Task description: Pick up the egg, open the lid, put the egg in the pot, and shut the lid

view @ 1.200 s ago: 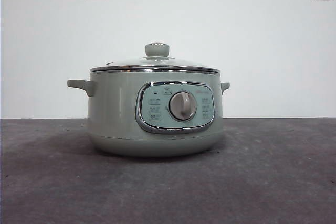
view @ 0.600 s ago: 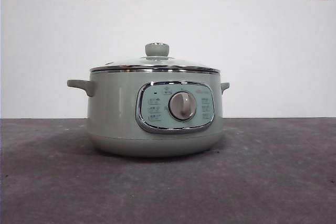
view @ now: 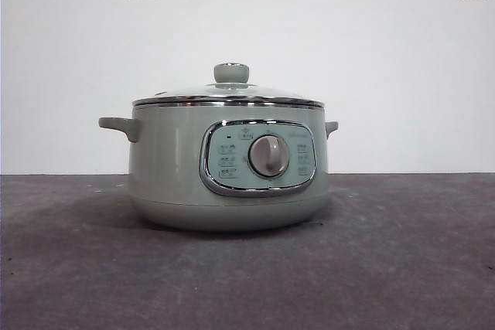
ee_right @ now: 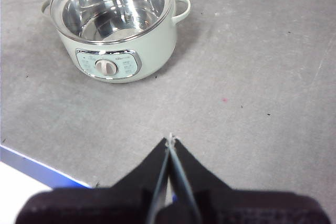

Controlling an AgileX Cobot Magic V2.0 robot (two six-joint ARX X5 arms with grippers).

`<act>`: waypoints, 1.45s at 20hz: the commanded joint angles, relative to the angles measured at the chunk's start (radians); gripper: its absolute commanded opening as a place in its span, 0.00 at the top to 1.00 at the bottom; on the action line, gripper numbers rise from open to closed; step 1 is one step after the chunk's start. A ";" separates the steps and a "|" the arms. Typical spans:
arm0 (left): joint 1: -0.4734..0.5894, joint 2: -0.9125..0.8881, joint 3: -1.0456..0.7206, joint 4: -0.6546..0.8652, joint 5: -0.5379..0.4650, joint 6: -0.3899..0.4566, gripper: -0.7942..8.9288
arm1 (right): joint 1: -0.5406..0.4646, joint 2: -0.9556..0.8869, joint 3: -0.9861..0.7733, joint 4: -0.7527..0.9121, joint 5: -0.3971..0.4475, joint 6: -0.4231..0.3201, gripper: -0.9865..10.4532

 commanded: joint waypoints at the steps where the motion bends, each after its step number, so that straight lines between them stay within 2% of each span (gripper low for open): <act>1: -0.003 0.003 -0.009 0.005 0.000 0.005 0.92 | 0.001 -0.001 -0.006 -0.022 0.005 -0.003 0.91; 6: -0.002 0.027 -0.009 0.025 -0.006 0.019 0.92 | 0.001 -0.001 -0.006 -0.022 0.007 -0.004 0.91; 8: 0.019 0.024 -0.012 0.105 -0.010 0.093 0.92 | 0.001 -0.001 -0.006 -0.022 0.007 -0.004 0.91; 10: 0.090 -0.023 -0.034 0.261 0.021 0.192 0.92 | 0.001 -0.001 -0.006 -0.022 0.007 -0.004 0.91; 11: 0.141 -0.071 -0.074 0.357 0.076 0.220 0.92 | 0.001 -0.001 -0.006 -0.022 0.007 -0.004 0.91; 13: 0.255 -0.188 -0.214 0.533 0.223 0.223 0.92 | 0.001 -0.001 -0.006 -0.022 0.007 -0.004 0.91; 14: 0.315 -0.256 -0.309 0.602 0.268 0.221 0.92 | 0.001 0.000 -0.006 -0.022 0.007 -0.003 0.91; 15: 0.374 -0.328 -0.407 0.650 0.273 0.219 0.92 | 0.001 0.001 -0.006 -0.022 0.007 -0.004 0.91; 18: 0.504 -0.535 -0.712 0.781 0.215 0.222 0.92 | 0.001 0.001 -0.006 -0.022 0.007 -0.003 0.91; 21: 0.570 -0.725 -0.998 0.900 0.174 0.218 0.92 | 0.001 0.001 -0.006 -0.022 0.007 -0.004 0.91; 25: 0.609 -0.900 -1.308 1.033 0.143 0.127 0.92 | 0.001 0.001 -0.006 -0.022 0.007 -0.004 0.91; 27: 0.613 -0.961 -1.421 1.072 0.077 0.068 0.92 | 0.001 0.001 -0.006 -0.022 0.007 -0.004 0.91; 29: 0.613 -1.015 -1.504 1.085 -0.039 0.005 0.92 | 0.001 0.001 -0.006 -0.022 0.007 -0.004 0.91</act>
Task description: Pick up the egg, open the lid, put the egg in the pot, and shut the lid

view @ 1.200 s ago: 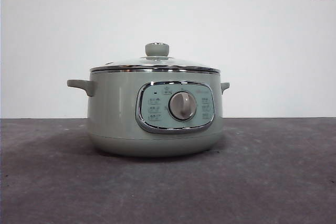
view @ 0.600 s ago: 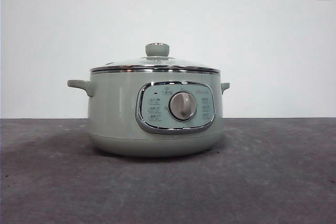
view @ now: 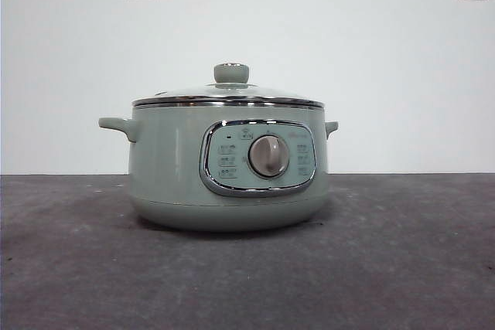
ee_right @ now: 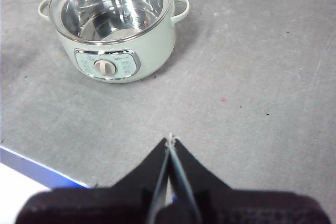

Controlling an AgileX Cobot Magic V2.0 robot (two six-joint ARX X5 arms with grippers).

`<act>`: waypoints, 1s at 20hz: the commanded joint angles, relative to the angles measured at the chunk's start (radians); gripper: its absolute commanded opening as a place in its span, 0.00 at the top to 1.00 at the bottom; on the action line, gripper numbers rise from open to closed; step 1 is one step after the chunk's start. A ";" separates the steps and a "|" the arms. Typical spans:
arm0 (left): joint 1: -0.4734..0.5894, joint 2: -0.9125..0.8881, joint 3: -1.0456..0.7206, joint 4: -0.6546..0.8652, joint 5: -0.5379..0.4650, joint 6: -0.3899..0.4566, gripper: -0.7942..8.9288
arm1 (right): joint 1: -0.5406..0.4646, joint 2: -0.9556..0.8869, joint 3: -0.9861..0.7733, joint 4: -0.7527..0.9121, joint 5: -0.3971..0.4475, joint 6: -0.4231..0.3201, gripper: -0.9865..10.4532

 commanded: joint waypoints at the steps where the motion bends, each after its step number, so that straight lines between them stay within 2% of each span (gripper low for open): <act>1: 0.004 -0.055 -0.073 0.021 -0.146 -0.109 0.92 | 0.001 0.000 -0.006 -0.022 0.003 -0.003 0.91; 3: 0.004 -0.094 -0.116 0.019 -0.279 -0.151 0.92 | 0.001 0.000 -0.006 -0.022 0.003 -0.003 0.91; 5: 0.004 -0.123 -0.143 0.017 -0.348 -0.167 0.92 | 0.001 0.000 -0.006 -0.022 0.003 -0.003 0.91; 9: 0.004 -0.123 -0.174 -0.001 -0.352 -0.169 0.92 | 0.001 0.000 -0.006 -0.022 0.007 -0.003 0.91; 12: 0.004 -0.124 -0.183 0.000 -0.346 -0.225 0.92 | 0.001 0.000 -0.006 -0.022 0.006 -0.003 0.91; 20: 0.004 -0.099 -0.183 -0.011 -0.346 -0.224 0.92 | 0.001 0.000 -0.006 -0.022 0.012 -0.003 0.91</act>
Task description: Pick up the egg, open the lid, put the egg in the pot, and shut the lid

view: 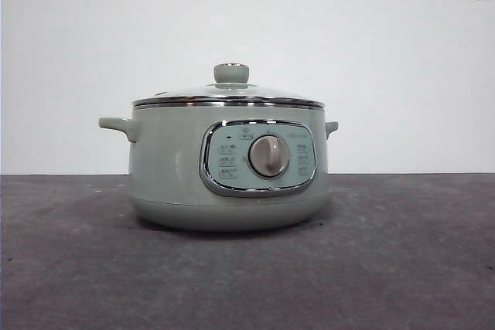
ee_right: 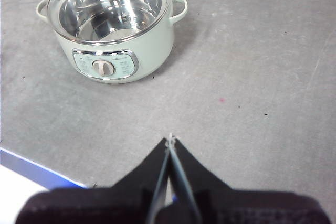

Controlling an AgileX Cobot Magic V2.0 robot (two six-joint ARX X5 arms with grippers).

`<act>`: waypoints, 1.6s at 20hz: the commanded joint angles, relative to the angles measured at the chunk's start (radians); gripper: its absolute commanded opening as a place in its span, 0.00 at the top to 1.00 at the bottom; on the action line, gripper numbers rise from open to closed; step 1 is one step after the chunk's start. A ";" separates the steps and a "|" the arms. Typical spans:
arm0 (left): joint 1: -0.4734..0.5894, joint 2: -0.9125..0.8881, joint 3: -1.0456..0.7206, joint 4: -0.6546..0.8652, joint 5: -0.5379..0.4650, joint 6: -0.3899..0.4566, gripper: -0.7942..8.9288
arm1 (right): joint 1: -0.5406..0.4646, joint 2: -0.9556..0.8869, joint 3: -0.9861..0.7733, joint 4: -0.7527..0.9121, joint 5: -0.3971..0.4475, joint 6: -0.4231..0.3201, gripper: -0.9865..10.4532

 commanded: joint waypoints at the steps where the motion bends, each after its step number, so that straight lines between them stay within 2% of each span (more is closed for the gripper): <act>1: 0.004 0.004 -0.009 0.003 0.000 -0.010 0.92 | 0.001 0.000 -0.006 -0.022 0.006 -0.003 0.91; 6: 0.004 0.006 -0.009 0.002 0.000 -0.010 0.92 | 0.000 0.000 -0.006 -0.022 0.013 -0.003 0.91; 7: 0.004 0.006 -0.009 0.003 0.000 -0.010 0.92 | -0.012 -0.004 -0.006 -0.022 0.030 -0.026 0.91; 8: 0.004 0.006 -0.009 0.002 0.000 -0.010 0.92 | -0.044 -0.014 -0.006 -0.022 0.061 -0.040 0.91; 10: 0.004 0.006 -0.009 0.002 0.000 -0.010 0.92 | -0.145 -0.036 -0.014 0.020 0.063 -0.042 0.91; 12: 0.004 0.006 -0.009 0.002 0.000 -0.009 0.92 | -0.256 -0.091 -0.079 0.162 0.035 -0.065 0.91; 14: 0.004 0.006 -0.009 0.002 0.000 -0.010 0.92 | -0.358 -0.185 -0.225 0.367 -0.039 -0.112 0.91; 16: 0.004 0.006 -0.009 0.002 0.000 -0.010 0.92 | -0.438 -0.283 -0.408 0.553 -0.086 -0.114 0.91; 19: 0.004 0.006 -0.009 0.003 0.000 -0.010 0.92 | -0.541 -0.430 -0.745 0.885 -0.171 -0.071 0.91; 21: 0.004 0.006 -0.009 0.003 0.000 -0.010 0.92 | -0.576 -0.485 -0.908 1.028 -0.204 -0.026 0.91; 25: 0.004 0.006 -0.009 0.003 0.000 -0.010 0.92 | -0.594 -0.541 -1.089 1.139 -0.213 0.017 0.91; 32: 0.004 0.006 -0.009 0.003 0.000 -0.010 0.92 | -0.595 -0.566 -1.239 1.173 -0.213 0.011 0.91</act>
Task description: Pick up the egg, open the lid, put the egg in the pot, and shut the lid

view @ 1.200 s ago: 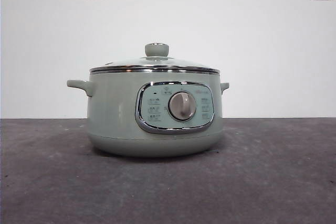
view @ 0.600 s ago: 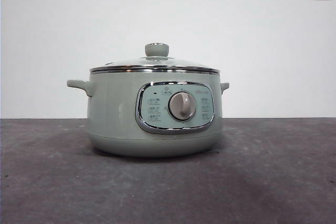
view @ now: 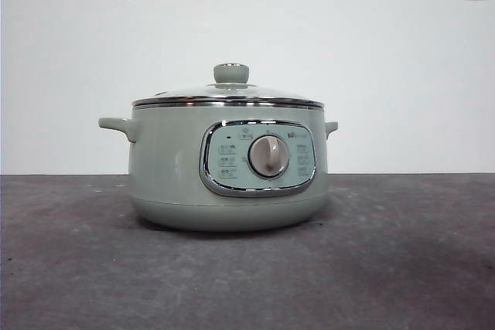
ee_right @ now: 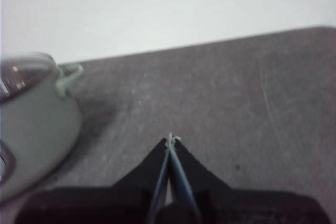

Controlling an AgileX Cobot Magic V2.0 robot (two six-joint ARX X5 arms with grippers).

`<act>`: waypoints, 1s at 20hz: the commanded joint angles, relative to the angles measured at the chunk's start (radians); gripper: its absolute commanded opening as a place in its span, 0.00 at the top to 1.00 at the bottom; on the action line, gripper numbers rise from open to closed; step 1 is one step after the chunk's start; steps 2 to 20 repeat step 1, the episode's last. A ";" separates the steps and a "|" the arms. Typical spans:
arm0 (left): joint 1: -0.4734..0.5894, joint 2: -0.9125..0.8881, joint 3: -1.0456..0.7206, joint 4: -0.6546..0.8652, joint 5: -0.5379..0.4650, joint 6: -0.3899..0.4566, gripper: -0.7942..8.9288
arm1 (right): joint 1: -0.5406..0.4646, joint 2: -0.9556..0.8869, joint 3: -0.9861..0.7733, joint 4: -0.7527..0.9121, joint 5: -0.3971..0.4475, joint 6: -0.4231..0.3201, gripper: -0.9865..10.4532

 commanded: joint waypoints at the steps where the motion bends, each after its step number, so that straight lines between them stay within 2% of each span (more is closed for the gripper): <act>1: 0.004 0.000 -0.009 0.006 0.000 -0.009 0.92 | -0.001 -0.006 -0.036 0.012 0.000 0.005 0.91; 20: 0.004 0.000 -0.009 0.006 0.000 -0.009 0.92 | -0.001 -0.006 -0.036 0.012 0.000 0.005 0.91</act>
